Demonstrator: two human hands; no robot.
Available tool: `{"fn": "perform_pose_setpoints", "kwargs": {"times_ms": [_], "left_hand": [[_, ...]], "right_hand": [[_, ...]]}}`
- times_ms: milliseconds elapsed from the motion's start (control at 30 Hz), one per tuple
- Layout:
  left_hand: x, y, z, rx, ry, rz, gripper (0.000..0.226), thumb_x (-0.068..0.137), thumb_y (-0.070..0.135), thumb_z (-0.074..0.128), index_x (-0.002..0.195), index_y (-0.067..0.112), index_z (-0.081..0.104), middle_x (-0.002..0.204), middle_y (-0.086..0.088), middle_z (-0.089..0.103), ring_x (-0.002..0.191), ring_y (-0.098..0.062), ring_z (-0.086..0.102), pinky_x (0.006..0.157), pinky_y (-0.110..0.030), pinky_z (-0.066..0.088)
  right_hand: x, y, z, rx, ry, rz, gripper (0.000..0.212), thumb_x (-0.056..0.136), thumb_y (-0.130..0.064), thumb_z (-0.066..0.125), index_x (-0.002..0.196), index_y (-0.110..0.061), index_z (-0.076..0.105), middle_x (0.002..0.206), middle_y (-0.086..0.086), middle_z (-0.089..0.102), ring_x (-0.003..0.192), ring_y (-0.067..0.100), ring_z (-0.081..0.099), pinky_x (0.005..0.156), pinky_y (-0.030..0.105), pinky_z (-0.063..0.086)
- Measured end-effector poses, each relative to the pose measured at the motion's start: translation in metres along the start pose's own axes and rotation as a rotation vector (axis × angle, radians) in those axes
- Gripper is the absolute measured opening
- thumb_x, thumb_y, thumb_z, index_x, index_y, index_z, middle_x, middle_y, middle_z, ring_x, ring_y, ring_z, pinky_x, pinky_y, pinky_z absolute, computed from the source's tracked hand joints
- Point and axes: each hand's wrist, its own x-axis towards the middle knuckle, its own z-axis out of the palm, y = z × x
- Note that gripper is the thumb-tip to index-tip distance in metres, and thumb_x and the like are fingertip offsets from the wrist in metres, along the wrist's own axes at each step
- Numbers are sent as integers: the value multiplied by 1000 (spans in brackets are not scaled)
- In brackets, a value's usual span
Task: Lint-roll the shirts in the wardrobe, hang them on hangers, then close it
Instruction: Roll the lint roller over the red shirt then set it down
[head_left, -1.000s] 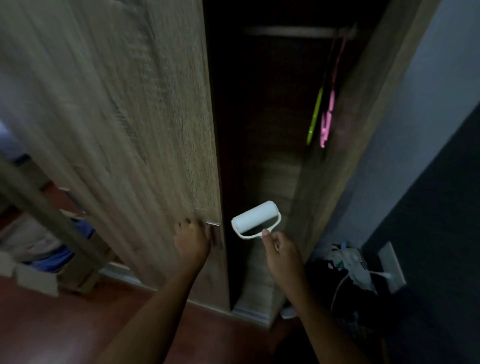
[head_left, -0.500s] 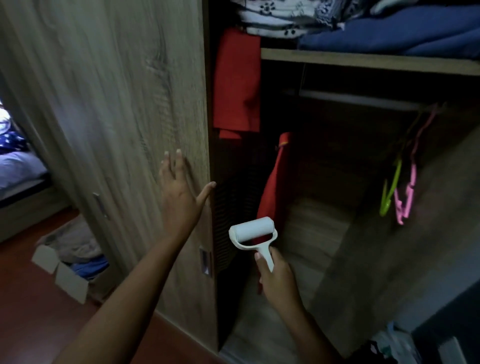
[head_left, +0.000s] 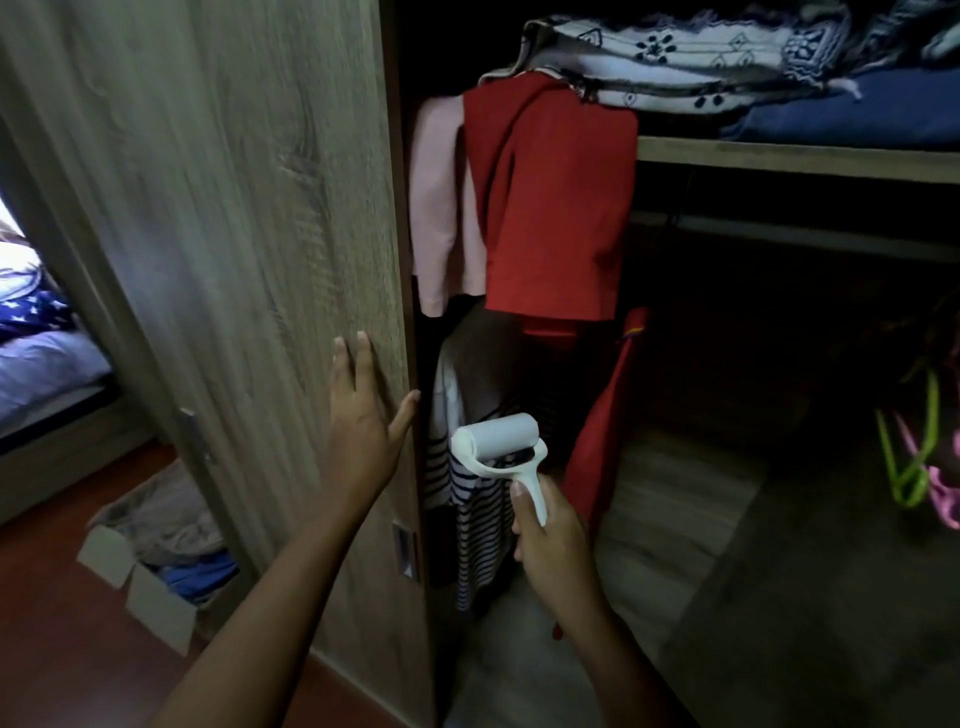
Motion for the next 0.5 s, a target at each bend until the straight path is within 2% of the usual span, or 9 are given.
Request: {"fn": "perform_pose_setpoints", "kwargs": {"times_ms": [67, 200, 367, 433, 500], "left_hand": [[5, -8, -3, 8, 1, -1, 88, 92, 35, 67, 159, 13, 14, 165, -20, 10, 153, -29, 13, 121, -34, 17], [14, -24, -9, 6, -1, -6, 86, 93, 34, 65, 159, 13, 14, 165, -19, 10, 153, -29, 13, 120, -33, 16], [23, -38, -16, 38, -11, 2, 86, 94, 36, 64, 159, 14, 12, 166, -18, 9, 153, -28, 12, 119, -33, 16], [26, -41, -17, 40, -12, -9, 86, 94, 37, 63, 159, 14, 12, 166, -18, 9, 153, -29, 13, 118, -31, 16], [27, -42, -17, 54, -7, -1, 85, 94, 37, 63, 159, 12, 13, 165, -19, 10, 152, -29, 14, 117, -30, 15]], "right_hand": [[2, -1, 9, 0, -3, 8, 35, 92, -62, 43, 93, -32, 59, 71, -15, 61, 62, 10, 59, 64, 42, 56], [0, -5, 24, 5, -18, -11, 22, 99, -51, 47, 87, -35, 56, 70, -14, 61, 61, 7, 59, 60, 37, 52], [-1, -22, 28, 97, -29, -38, 17, 100, -42, 50, 88, -37, 60, 69, -18, 61, 62, 2, 56, 60, 26, 44], [-2, -30, 24, 119, 15, -73, 15, 99, -40, 51, 88, -33, 61, 70, -21, 61, 66, 1, 58, 63, 20, 43], [-3, -33, 19, 140, 51, -96, 16, 99, -37, 52, 91, -28, 63, 69, -21, 59, 66, 1, 56, 64, 20, 42]]}}
